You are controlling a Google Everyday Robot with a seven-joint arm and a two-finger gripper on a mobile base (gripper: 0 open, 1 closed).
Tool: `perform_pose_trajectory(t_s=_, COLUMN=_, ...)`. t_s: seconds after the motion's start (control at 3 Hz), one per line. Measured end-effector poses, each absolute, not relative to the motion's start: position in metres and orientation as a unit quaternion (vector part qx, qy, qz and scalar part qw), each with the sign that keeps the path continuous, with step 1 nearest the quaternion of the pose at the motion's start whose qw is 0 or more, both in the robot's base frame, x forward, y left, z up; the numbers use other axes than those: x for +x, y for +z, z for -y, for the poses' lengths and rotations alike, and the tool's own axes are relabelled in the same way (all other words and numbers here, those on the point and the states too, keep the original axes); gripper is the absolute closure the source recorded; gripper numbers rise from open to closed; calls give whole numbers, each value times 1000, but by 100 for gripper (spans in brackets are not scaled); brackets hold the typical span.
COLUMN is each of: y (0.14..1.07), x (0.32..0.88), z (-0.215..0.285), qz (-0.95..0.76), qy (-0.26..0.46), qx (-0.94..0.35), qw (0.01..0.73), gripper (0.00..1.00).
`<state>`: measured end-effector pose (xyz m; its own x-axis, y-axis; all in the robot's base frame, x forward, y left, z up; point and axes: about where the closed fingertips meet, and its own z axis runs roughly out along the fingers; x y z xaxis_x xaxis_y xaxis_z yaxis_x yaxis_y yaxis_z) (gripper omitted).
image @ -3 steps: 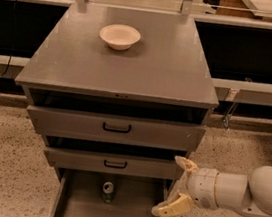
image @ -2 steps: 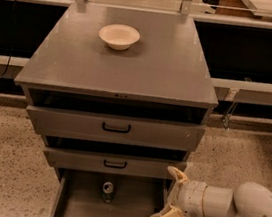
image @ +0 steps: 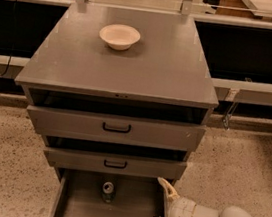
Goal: Pick green can from bottom drawer and place on counter
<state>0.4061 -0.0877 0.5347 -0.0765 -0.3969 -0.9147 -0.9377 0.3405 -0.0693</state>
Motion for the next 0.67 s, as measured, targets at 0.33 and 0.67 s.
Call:
perform_pose_trajectory(t_s=0.33, y=524, x=413, z=83, qz=-692, qy=272, qx=-503, qw=440, gripper=0)
perform_pose_trajectory(t_s=0.67, y=494, x=436, z=79, qz=-696, qy=237, qx=-515, qw=441, gripper=0)
